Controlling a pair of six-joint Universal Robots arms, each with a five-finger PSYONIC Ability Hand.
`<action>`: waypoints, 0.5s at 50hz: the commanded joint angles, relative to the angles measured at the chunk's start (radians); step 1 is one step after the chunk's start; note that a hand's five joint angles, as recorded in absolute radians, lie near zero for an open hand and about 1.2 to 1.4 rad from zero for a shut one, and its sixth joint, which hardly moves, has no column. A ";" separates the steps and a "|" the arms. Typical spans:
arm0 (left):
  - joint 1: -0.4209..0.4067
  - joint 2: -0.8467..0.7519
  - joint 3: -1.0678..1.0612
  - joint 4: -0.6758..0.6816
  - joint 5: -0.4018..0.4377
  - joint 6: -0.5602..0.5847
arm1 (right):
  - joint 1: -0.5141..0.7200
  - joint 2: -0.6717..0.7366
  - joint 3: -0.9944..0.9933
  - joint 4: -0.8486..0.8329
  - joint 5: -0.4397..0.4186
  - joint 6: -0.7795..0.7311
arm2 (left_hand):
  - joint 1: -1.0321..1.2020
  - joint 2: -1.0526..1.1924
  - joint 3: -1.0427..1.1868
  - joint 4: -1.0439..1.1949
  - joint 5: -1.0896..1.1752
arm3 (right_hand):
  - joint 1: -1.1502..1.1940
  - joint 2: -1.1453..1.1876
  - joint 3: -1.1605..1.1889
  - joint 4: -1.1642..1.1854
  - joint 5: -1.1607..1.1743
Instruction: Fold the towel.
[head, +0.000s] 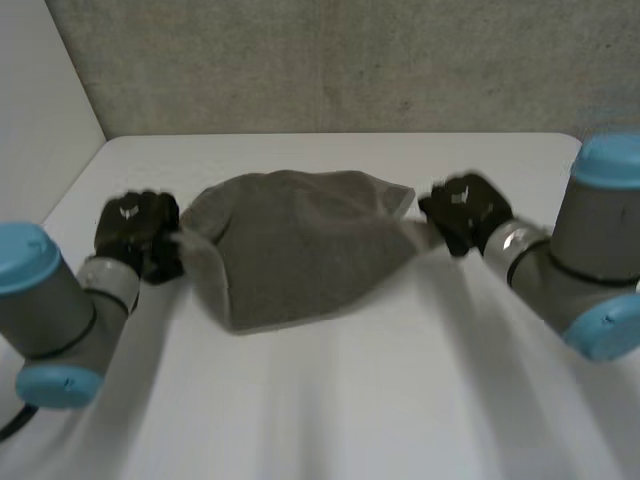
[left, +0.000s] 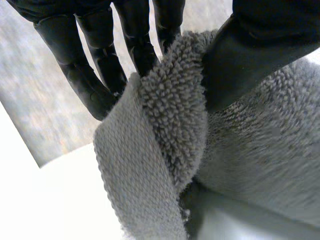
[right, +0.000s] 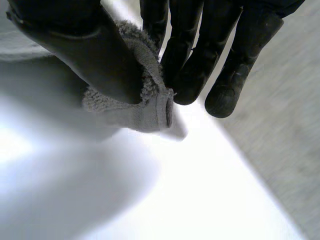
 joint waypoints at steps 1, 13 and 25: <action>0.045 0.065 -0.148 0.010 0.063 0.085 | -0.014 -0.024 0.175 -0.025 0.021 -0.022 | -0.204 -0.276 -0.320 -0.300 -0.412 | 0.080 0.086 0.067 0.067 0.062; 0.052 0.283 -0.305 0.004 0.194 0.266 | -0.031 -0.202 0.401 -0.172 0.018 -0.002 | -1.114 -1.186 -1.230 -1.209 -1.322 | 0.080 0.086 0.067 0.067 0.062; 0.051 0.253 -0.089 -0.151 0.268 0.282 | -0.032 -0.213 0.439 -0.232 0.017 -0.004 | -1.073 -1.145 -1.189 -1.169 -1.281 | 0.080 0.086 0.067 0.067 0.062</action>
